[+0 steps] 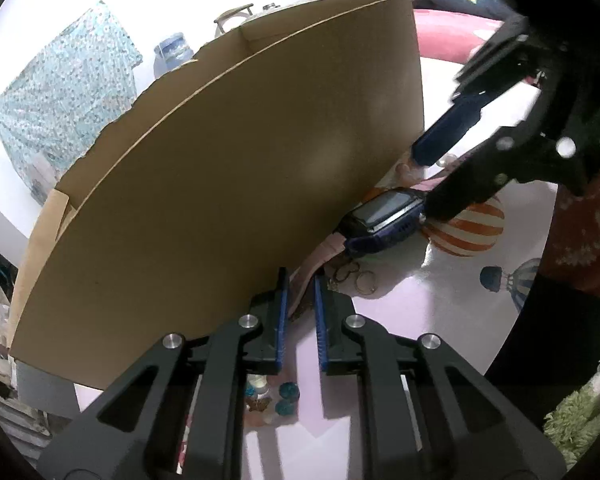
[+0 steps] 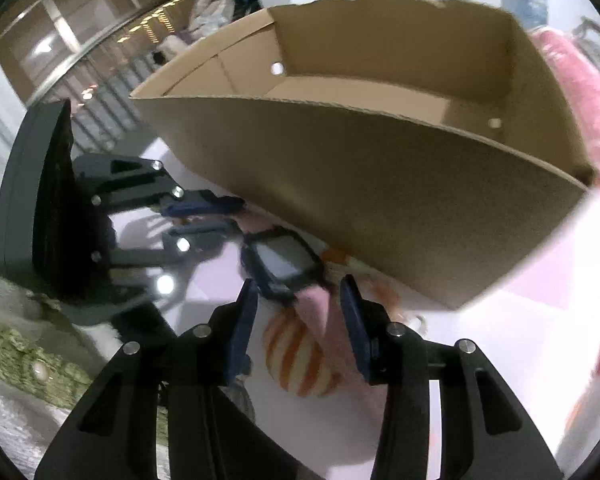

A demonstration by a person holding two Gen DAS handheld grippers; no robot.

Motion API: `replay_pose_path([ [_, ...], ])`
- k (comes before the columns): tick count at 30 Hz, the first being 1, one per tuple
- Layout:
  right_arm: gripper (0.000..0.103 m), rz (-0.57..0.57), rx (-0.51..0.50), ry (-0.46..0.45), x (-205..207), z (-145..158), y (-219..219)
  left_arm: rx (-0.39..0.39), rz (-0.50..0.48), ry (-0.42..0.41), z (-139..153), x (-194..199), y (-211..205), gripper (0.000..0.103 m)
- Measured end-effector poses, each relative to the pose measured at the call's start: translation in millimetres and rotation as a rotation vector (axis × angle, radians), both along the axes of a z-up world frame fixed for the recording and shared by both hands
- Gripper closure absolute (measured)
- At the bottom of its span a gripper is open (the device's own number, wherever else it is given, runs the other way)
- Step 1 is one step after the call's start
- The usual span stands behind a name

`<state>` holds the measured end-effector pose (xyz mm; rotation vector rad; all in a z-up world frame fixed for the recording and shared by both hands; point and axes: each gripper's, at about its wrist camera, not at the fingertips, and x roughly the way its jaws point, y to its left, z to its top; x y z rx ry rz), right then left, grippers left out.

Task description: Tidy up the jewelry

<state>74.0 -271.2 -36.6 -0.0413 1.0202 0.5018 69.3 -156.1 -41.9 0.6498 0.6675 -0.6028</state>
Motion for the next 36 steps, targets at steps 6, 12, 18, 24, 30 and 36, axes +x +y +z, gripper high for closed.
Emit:
replay_pose_path([
  [6, 0.063, -0.066, -0.202, -0.082, -22.3, -2.8, 3.5, -0.023, 0.004, 0.033, 2.0, 4.6, 2.4, 0.093],
  [12, 0.08, -0.058, -0.34, -0.131, -32.2, -9.5, 18.3, -0.023, 0.009, 0.03, 2.3, 7.3, 3.3, 0.093],
  [18, 0.098, -0.132, -0.334, -0.194, -39.1, -3.5, 20.4, -0.043, 0.0, 0.027, 6.4, 7.2, 3.8, 0.097],
  [24, 0.099, -0.186, -0.379, -0.264, -54.4, 1.3, 31.4, -0.061, -0.011, 0.008, 12.7, 0.8, 5.4, 0.1],
  [30, 0.099, -0.224, -0.401, -0.329, -69.1, 13.8, 31.2, -0.088, -0.017, -0.041, 29.1, -12.8, 11.6, 0.101],
  [36, 0.099, -0.249, -0.436, -0.398, -85.4, 36.8, 40.6, -0.142, -0.023, -0.063, 53.7, -32.8, 21.3, 0.101],
])
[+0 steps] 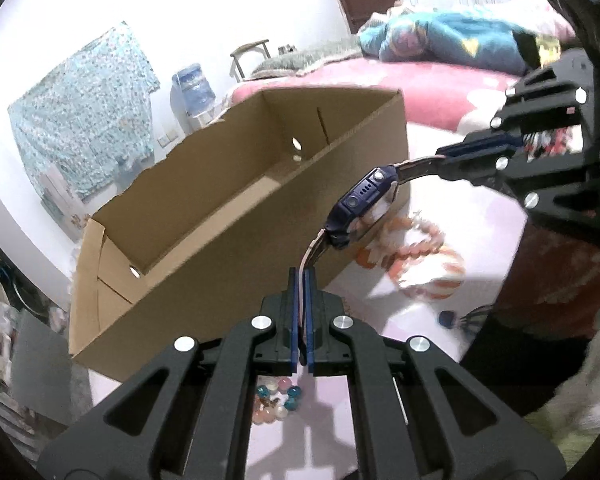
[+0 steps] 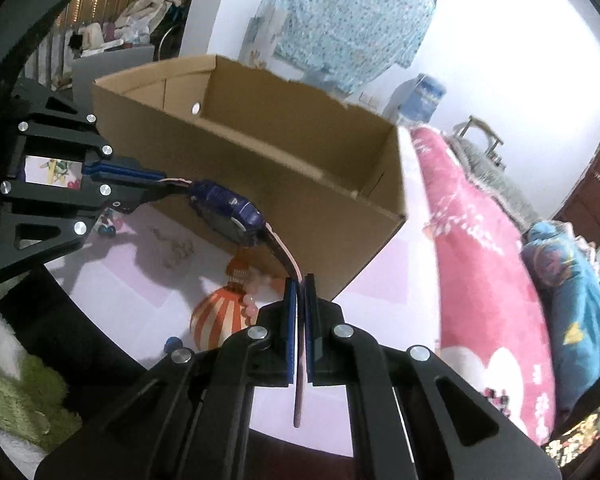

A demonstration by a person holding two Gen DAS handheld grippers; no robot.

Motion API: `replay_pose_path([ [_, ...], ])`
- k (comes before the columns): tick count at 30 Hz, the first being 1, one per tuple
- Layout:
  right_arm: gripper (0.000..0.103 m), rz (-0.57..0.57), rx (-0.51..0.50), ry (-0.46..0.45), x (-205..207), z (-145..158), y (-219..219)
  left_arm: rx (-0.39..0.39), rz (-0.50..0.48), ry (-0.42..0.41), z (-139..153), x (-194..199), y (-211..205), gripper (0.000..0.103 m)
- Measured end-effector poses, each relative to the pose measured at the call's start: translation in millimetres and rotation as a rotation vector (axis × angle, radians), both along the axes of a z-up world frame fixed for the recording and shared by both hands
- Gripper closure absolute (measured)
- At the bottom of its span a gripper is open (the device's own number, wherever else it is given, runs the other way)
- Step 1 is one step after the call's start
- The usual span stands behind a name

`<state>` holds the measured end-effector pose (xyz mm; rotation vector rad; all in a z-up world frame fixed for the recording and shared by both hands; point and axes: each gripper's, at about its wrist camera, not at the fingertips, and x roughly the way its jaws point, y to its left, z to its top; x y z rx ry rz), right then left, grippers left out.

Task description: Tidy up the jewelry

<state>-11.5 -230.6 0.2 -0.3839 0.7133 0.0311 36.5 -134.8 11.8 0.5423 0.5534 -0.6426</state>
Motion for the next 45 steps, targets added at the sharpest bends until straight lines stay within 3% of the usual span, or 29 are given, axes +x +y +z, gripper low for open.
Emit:
replay_pose_path([
  [3, 0.099, -0.004, -0.035, -0.053, -7.8, 23.5, 8.4, -0.063, -0.007, 0.017, 17.5, -9.1, 12.2, 0.101],
  [9, 0.099, 0.014, -0.078, -0.173, -15.5, 64.4, 25.8, -0.118, -0.009, -0.082, 62.8, -18.3, 30.7, 0.101],
  [15, 0.099, 0.084, -0.084, -0.267, 21.8, 94.8, 35.5, -0.154, 0.037, -0.149, 97.1, 8.4, 44.7, 0.101],
  [18, 0.099, 0.119, -0.011, -0.206, 61.9, 101.1, 30.4, -0.164, 0.065, -0.095, 103.0, 40.8, 47.7, 0.101],
  [21, 0.099, 0.16, 0.068, -0.101, 109.0, 101.9, 25.3, -0.181, 0.091, 0.032, 99.2, 87.2, 52.2, 0.101],
  [28, 0.1, 0.194, 0.242, 0.271, 222.6, 74.2, 13.5, -0.135, 0.119, 0.297, 64.0, 170.5, 50.3, 0.099],
  [29, 0.1, 0.195, 0.252, 0.31, 233.1, 68.4, 13.5, -0.126, 0.123, 0.326, 57.2, 180.9, 49.5, 0.103],
  [33, 0.1, 0.178, 0.26, 0.378, 263.7, 48.4, 10.0, -0.128, 0.145, 0.424, 40.7, 210.4, 52.0, 0.103],
  [39, 0.1, 0.132, 0.333, 0.388, 277.7, 44.7, -7.1, -0.109, 0.171, 0.429, 33.7, 227.9, 54.2, 0.103],
  [43, 0.098, 0.115, 0.374, 0.423, 277.7, 42.0, -15.7, -0.168, 0.189, 0.399, 46.8, 225.8, 66.9, 0.103],
  [44, 0.093, 0.118, 0.381, 0.439, 277.0, 40.5, -15.5, -0.183, 0.188, 0.39, 50.4, 223.9, 70.0, 0.098],
  [45, 0.079, 0.122, 0.389, 0.452, 277.2, 39.9, -14.2, -0.198, 0.191, 0.377, 55.0, 220.8, 74.4, 0.09],
])
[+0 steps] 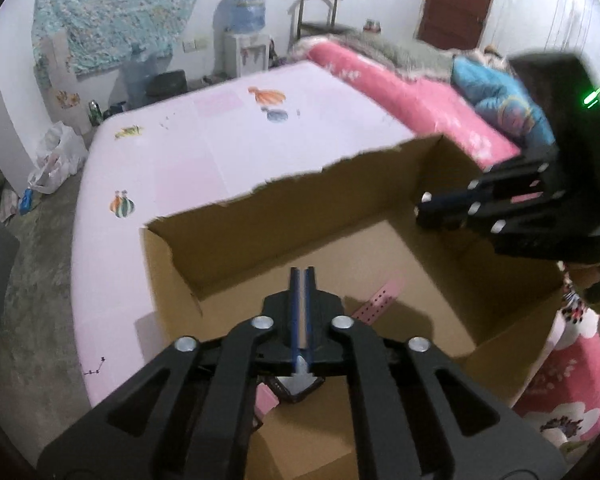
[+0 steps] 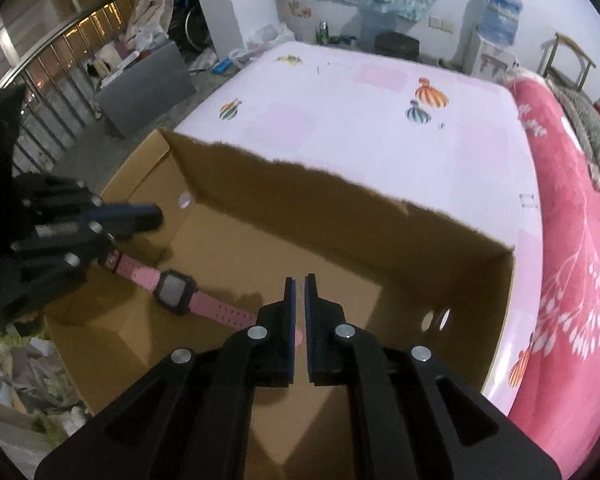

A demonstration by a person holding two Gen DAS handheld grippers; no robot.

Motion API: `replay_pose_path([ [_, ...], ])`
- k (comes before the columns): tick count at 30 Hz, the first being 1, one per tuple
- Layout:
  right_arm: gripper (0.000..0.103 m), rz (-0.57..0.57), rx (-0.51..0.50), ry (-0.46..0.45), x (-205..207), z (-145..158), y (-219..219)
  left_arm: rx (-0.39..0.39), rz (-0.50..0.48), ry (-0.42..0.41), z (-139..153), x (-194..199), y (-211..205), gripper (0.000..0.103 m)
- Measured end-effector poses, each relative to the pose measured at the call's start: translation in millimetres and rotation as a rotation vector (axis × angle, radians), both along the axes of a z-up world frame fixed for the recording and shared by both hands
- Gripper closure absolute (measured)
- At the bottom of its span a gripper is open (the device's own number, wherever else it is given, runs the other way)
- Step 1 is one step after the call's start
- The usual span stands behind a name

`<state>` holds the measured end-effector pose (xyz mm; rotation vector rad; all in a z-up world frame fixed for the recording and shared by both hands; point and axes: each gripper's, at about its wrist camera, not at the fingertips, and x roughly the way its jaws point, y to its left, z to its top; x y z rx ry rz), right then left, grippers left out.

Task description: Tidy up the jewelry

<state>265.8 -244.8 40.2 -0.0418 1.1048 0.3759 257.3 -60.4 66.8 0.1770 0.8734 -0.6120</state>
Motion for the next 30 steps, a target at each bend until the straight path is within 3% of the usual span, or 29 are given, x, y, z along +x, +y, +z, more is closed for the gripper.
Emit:
replay_pose_path([
  [2, 0.06, 0.031, 0.022, 0.04, 1.5, -3.5, 5.9, -0.025, 0.037, -0.039, 12.2, -9.5, 13.6, 0.076],
  [6, 0.046, 0.169, 0.048, 0.103, 4.2, -11.9, 39.3, -0.085, 0.124, -0.121, 33.6, -36.2, 47.7, 0.051],
  [9, 0.044, 0.311, 0.032, 0.156, 11.4, -28.4, 77.7, -0.133, 0.202, -0.146, 38.5, -59.6, 78.1, 0.048],
  [12, 0.041, 0.472, -0.07, 0.177, 17.0, -50.4, 118.9, -0.173, 0.253, -0.135, 34.4, -81.0, 102.8, 0.046],
  [14, 0.041, 0.554, -0.137, 0.163, 16.5, -60.8, 137.9, -0.168, 0.281, -0.13, 27.9, -94.3, 117.4, 0.045],
  [18, 0.041, 0.674, -0.169, 0.159, 15.1, -73.5, 163.0, -0.139, 0.336, -0.118, 9.1, -114.7, 139.5, 0.044],
  [22, 0.053, 0.702, -0.192, 0.177, 15.0, -85.4, 173.0, -0.119, 0.381, -0.081, -10.5, -125.7, 154.9, 0.044],
  [30, 0.053, 0.606, -0.246, 0.159, 24.3, -84.1, 148.0, -0.118, 0.402, -0.05, -30.7, -130.3, 163.7, 0.044],
])
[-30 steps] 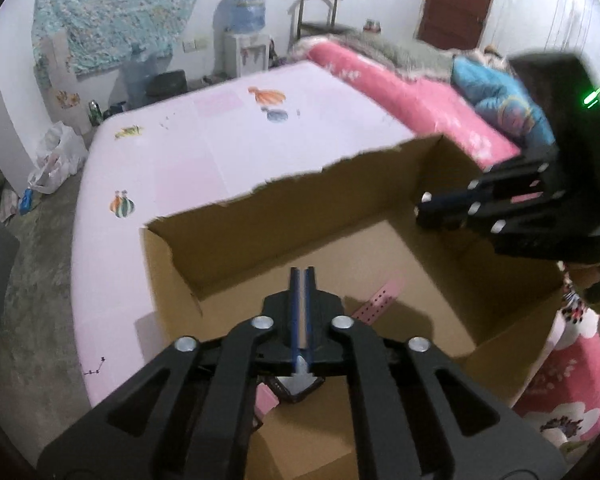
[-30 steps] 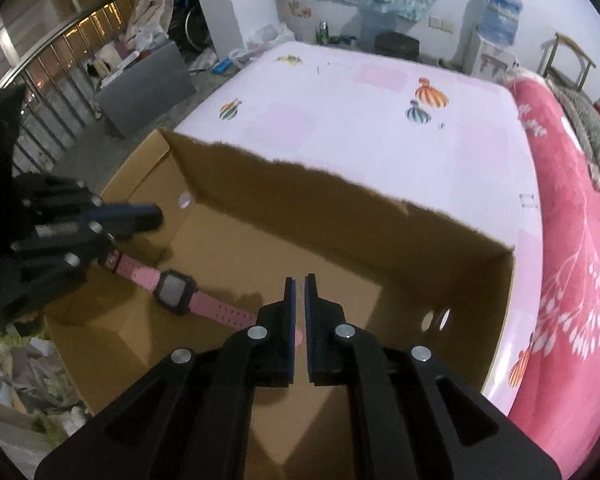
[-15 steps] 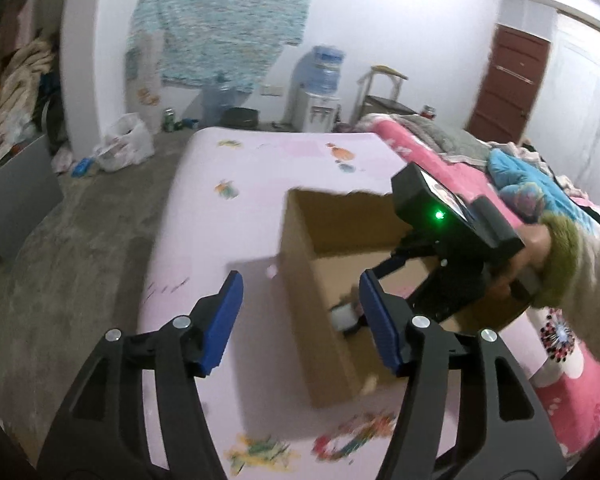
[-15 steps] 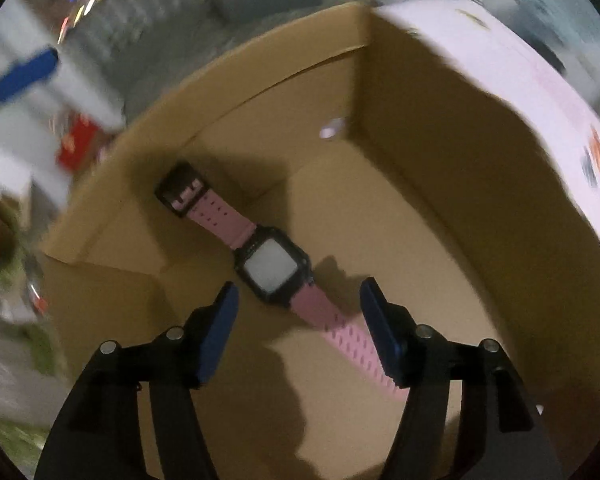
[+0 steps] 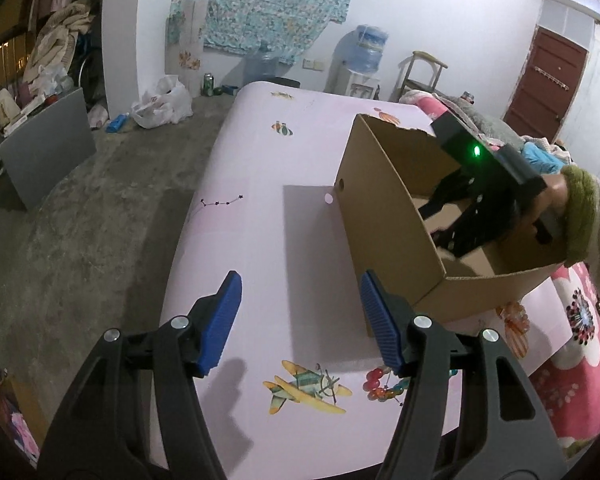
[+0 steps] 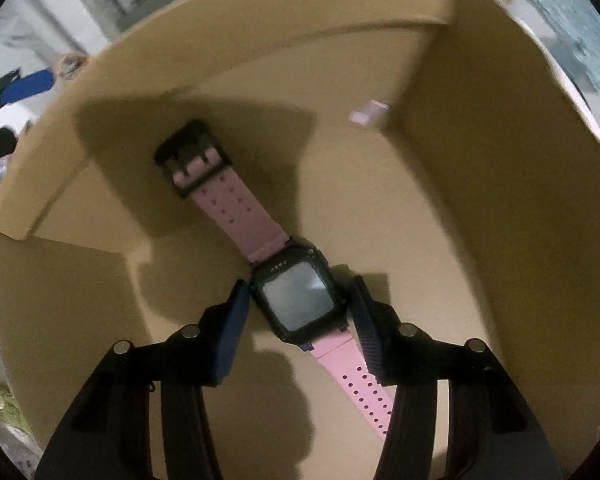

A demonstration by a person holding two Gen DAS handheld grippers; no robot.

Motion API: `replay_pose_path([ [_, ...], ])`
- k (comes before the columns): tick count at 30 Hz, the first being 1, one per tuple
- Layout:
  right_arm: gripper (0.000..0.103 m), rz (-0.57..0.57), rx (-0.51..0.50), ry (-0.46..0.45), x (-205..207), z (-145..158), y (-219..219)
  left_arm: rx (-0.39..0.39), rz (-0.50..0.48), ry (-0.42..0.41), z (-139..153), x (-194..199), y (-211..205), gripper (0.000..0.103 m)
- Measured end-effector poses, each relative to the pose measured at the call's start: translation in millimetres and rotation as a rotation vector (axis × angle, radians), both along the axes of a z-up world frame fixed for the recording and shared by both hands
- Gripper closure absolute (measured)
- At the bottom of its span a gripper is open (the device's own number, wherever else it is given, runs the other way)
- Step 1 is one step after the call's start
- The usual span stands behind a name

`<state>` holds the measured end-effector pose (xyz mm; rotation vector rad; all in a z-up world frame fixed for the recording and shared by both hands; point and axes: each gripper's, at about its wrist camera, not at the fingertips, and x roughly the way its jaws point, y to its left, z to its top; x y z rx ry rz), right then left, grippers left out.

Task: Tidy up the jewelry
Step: 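Withdraw both tools from the box back toward the bead bracelets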

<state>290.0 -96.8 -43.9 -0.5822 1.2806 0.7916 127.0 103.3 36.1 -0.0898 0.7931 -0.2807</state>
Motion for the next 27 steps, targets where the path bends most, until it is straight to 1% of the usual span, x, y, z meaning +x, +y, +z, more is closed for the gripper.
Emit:
replay_pose_path([
  [3, 0.053, -0.084, -0.035, -0.053, 19.0, 2.9, -18.6, 0.017, -0.005, -0.006, -2.8, 0.0, -3.9, 0.044],
  [6, 0.053, -0.12, -0.064, -0.099, 27.1, 3.8, -23.2, 0.002, -0.005, 0.007, -6.2, -0.5, -5.3, 0.044],
  [7, 0.053, -0.128, -0.066, -0.095, 27.5, 3.7, -22.6, 0.0, -0.003, 0.009, -6.9, -0.3, -6.1, 0.044],
  [9, 0.052, -0.117, -0.077, -0.097, 21.9, 4.6, -18.3, 0.005, -0.002, 0.007, -6.9, -1.7, -6.0, 0.044],
  [10, 0.052, -0.105, -0.09, -0.113, 16.0, 5.3, -14.2, 0.011, 0.0, 0.003, -6.9, -3.9, -6.9, 0.044],
  [11, 0.05, -0.097, -0.103, -0.131, 11.4, 9.3, -12.2, 0.015, 0.0, 0.002, -7.2, -5.8, -6.8, 0.044],
  [12, 0.045, -0.098, -0.106, -0.144, 10.0, 13.5, -12.1, 0.019, 0.0, 0.0, -7.4, -7.1, -7.1, 0.044],
  [14, 0.044, -0.117, -0.087, -0.184, 0.1, 33.1, -20.4, 0.026, 0.001, 0.001, -7.1, -10.7, -7.3, 0.043],
  [15, 0.043, -0.131, -0.068, -0.204, -5.0, 44.0, -23.0, 0.03, 0.005, 0.001, -6.6, -12.8, -6.9, 0.04],
  [16, 0.043, -0.159, -0.035, -0.234, -13.3, 61.4, -28.4, 0.032, 0.007, 0.0, -5.4, -14.7, -6.8, 0.038],
  [18, 0.035, -0.213, 0.033, -0.282, -25.2, 93.8, -43.6, 0.03, 0.009, -0.002, -3.7, -19.3, -5.7, 0.036],
  [19, 0.032, -0.246, 0.089, -0.315, -40.1, 114.1, -50.7, 0.029, 0.008, -0.004, -2.8, -23.1, -5.0, 0.034],
  [20, 0.028, -0.271, 0.134, -0.346, -50.9, 125.2, -59.1, 0.029, 0.006, -0.006, -2.3, -26.3, -4.9, 0.03],
  [21, 0.023, -0.291, 0.176, -0.376, -60.5, 138.7, -67.9, 0.031, 0.003, -0.006, -2.6, -29.4, -5.0, 0.029],
  [22, 0.02, -0.314, 0.24, -0.418, -85.5, 155.9, -75.0, 0.034, -0.003, -0.001, -3.8, -33.2, -5.4, 0.029],
  [24, 0.013, -0.34, 0.311, -0.459, -121.0, 169.5, -84.1, 0.046, -0.017, 0.021, -8.0, -40.2, -8.3, 0.027],
  [26, 0.009, -0.36, 0.357, -0.472, -155.0, 168.3, -91.3, 0.047, -0.04, 0.036, -12.9, -48.0, -12.0, 0.025],
  [27, 0.007, -0.376, 0.37, -0.467, -165.6, 161.6, -89.2, 0.046, -0.05, 0.042, -15.2, -51.5, -13.4, 0.024],
])
